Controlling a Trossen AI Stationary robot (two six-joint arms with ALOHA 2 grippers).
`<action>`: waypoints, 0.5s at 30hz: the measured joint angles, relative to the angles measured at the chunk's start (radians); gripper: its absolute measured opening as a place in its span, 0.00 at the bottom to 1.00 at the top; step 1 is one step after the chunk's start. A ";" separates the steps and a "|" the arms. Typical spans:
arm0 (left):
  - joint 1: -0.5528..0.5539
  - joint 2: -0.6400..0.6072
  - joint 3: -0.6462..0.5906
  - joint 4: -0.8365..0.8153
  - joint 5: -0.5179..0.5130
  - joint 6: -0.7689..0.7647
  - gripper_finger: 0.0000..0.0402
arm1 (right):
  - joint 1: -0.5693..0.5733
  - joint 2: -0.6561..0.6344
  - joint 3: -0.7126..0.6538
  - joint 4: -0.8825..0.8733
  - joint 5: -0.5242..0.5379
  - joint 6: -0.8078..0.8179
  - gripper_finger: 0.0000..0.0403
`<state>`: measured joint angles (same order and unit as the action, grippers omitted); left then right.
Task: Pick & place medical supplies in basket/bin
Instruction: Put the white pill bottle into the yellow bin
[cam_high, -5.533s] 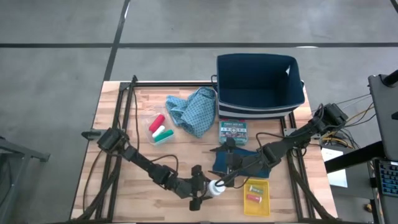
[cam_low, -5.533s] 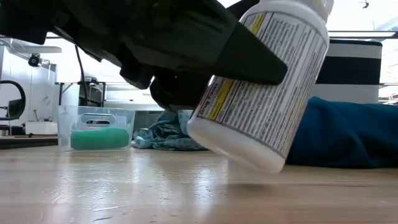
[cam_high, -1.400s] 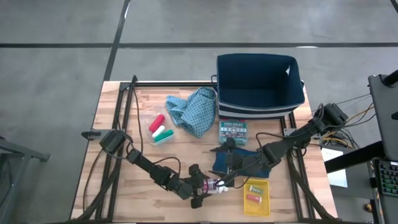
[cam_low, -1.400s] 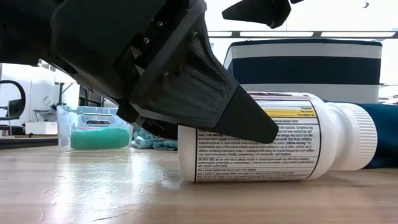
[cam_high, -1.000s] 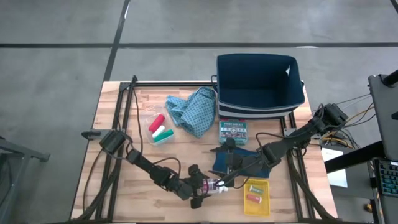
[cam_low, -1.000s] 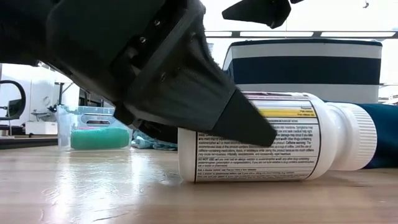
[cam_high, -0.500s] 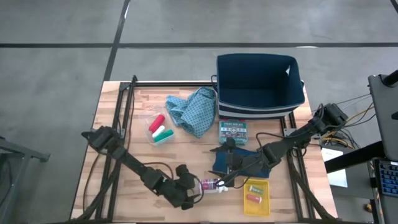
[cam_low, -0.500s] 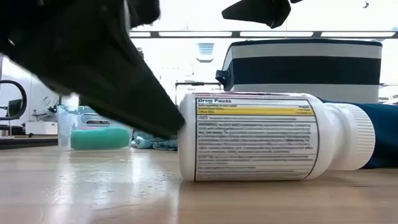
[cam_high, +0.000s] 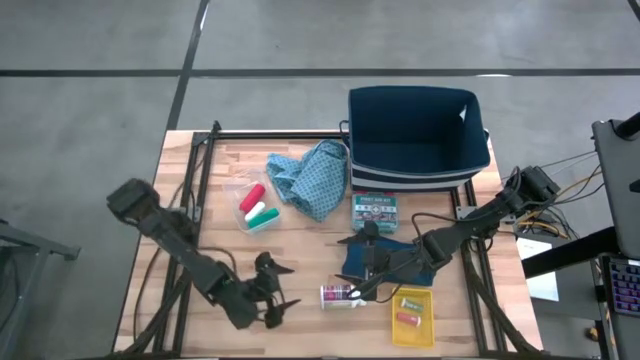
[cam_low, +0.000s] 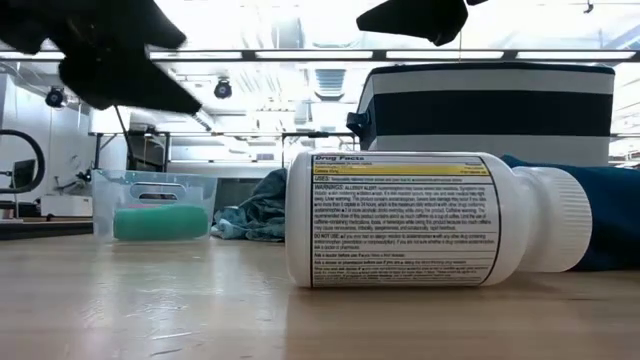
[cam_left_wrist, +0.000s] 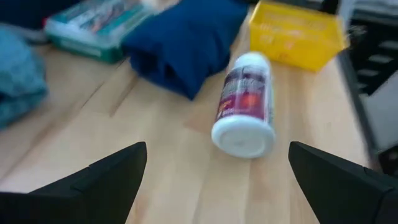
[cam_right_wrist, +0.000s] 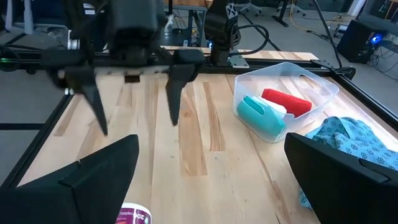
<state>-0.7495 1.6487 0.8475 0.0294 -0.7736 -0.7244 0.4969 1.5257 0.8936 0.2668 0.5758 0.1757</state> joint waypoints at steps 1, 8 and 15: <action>0.007 -0.027 -0.031 0.051 0.006 0.042 0.99 | 0.000 0.000 0.000 0.000 0.000 0.000 0.99; 0.084 -0.190 -0.288 0.467 0.135 0.313 0.99 | 0.000 0.000 0.000 0.000 0.000 0.000 0.99; 0.117 -0.321 -0.498 0.750 0.376 0.440 0.99 | 0.000 0.000 0.000 0.000 0.000 0.000 0.99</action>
<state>-0.6323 1.3273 0.3491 0.7790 -0.3978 -0.2847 0.4969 1.5257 0.8936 0.2668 0.5758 0.1757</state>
